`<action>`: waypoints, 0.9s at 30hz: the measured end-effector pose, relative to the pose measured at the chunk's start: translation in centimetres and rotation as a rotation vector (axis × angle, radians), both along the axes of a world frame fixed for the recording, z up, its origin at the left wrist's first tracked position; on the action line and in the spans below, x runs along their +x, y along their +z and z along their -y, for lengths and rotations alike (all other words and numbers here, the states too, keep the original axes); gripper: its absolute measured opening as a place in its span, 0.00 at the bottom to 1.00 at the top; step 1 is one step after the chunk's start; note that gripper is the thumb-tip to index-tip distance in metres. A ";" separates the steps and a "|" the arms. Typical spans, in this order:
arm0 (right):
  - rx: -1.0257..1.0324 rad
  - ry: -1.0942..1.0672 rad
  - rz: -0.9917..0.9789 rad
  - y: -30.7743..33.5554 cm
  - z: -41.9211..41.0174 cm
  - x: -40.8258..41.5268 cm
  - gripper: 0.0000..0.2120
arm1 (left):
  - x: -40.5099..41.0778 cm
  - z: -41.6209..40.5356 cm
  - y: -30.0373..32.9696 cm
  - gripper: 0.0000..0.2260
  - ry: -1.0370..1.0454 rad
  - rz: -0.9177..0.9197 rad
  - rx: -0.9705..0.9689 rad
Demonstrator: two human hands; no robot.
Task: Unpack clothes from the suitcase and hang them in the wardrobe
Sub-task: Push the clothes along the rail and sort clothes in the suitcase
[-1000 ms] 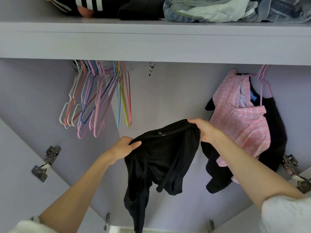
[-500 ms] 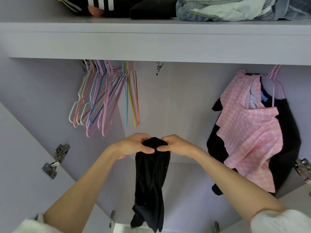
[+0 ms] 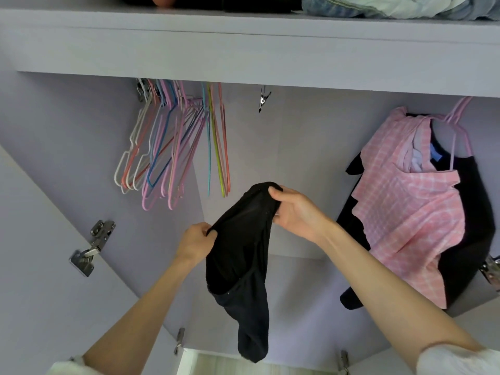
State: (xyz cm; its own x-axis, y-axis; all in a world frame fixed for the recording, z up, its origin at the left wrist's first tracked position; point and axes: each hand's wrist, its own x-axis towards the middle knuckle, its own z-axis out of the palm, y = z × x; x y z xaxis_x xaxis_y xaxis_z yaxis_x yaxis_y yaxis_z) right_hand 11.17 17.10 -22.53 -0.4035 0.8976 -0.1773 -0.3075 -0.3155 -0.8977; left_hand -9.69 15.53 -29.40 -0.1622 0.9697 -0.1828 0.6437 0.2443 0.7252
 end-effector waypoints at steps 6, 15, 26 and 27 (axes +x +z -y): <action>-0.068 -0.035 -0.122 1.2 -0.4 0.8 0.14 | -0.5 0.4 -1.0 0.14 0.096 0.265 -0.192; 0.053 -0.231 1.008 -3.3 -1.2 3.2 0.07 | -1.9 -0.6 -1.0 0.10 -0.057 0.140 -0.128; 0.099 -0.411 1.035 -2.7 -2.3 2.9 0.20 | -6.6 -1.0 -2.1 0.05 0.170 -0.136 -0.145; 0.091 -0.337 1.057 -2.9 -2.3 2.4 0.20 | -6.5 -1.0 -1.8 0.04 0.246 0.101 -0.192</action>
State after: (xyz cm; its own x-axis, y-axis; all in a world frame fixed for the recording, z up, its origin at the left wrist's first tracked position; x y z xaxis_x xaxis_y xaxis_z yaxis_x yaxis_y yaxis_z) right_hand 13.59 19.43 -25.40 0.1782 0.9600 -0.2162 0.5680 -0.2797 -0.7741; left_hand -16.15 16.53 -31.16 -0.3591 0.8498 -0.3859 0.4751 0.5223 0.7081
